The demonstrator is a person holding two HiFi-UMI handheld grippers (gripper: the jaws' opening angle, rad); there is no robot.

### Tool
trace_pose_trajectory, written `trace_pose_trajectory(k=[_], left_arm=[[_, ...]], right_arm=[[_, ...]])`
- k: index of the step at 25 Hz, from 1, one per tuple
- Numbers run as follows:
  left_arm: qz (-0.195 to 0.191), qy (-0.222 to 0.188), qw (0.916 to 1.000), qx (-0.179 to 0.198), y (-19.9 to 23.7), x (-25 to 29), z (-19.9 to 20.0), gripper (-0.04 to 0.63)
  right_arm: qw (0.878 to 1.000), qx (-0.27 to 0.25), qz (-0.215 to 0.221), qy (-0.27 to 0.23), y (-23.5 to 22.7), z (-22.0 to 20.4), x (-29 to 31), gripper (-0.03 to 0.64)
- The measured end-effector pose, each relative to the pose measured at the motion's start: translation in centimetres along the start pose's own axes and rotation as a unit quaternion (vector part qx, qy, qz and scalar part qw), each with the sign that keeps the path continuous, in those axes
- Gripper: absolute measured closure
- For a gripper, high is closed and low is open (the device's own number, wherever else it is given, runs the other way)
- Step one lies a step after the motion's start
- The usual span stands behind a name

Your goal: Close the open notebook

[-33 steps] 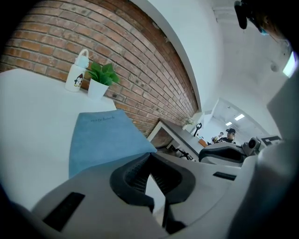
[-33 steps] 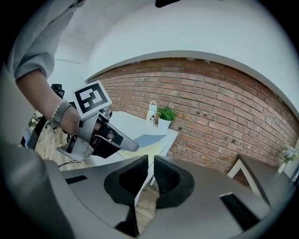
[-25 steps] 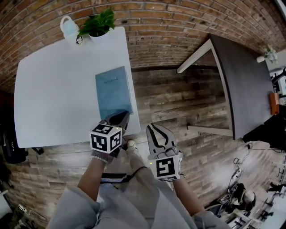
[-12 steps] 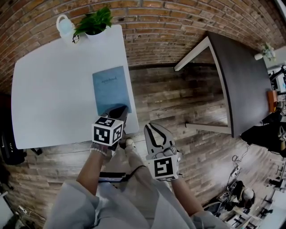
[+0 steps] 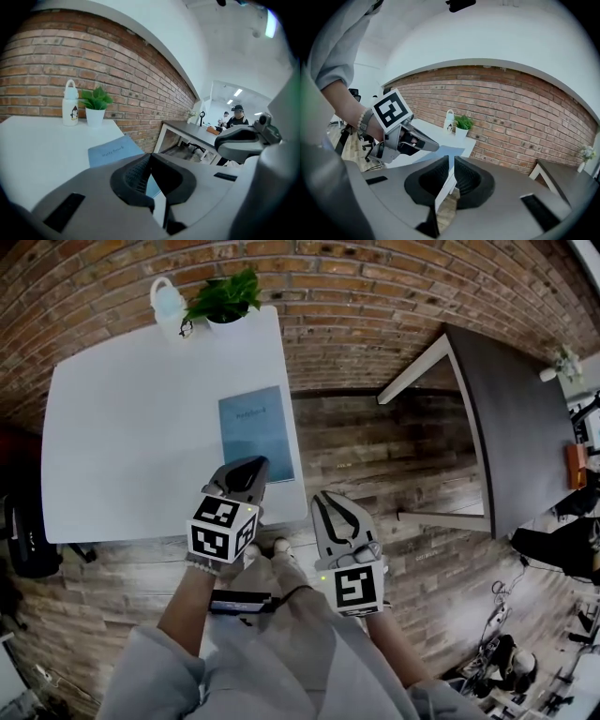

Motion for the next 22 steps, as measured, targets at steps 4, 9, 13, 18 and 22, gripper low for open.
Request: trace_pose_trajectory(k=[4, 9, 13, 18, 22], left_arm=[[0.019, -0.037, 0.9985, 0.036, -0.1, -4.3, 1.5, 0.577], [0.042, -0.079, 0.994, 0.063, -0.1, -9.2, 2.3, 0.577], [0.055, -0.102, 0.9909, 0.068, -0.4, -12.6, 2.0, 0.577], [0.068, -0.125, 0.9884, 0.054, -0.8, -15.9, 1.1, 0.577], [0.074, -0.133, 0.9871, 0.05, -0.9, -17.5, 0.6, 0.577]], right_arm=[[0.999, 0.024, 0.008, -0.034, 0.3, 2.0, -0.7, 0.555], [0.997, 0.031, 0.019, -0.07, 1.0, 4.3, -1.1, 0.555], [0.995, 0.019, 0.025, -0.096, 1.7, 5.9, -1.8, 0.555], [0.991, 0.004, 0.033, -0.127, 2.4, 7.6, -2.9, 0.555], [0.988, -0.001, 0.04, -0.147, 2.9, 8.6, -3.5, 0.555]])
Point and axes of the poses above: the fingertips, and each gripper's own axes: x forward along the fingers, y to its left, z out of its top, the point moved 10 cm from there along -x, backward along the fingers, and after that the axes turned 14 degrees about y, right-handed, at the moved point
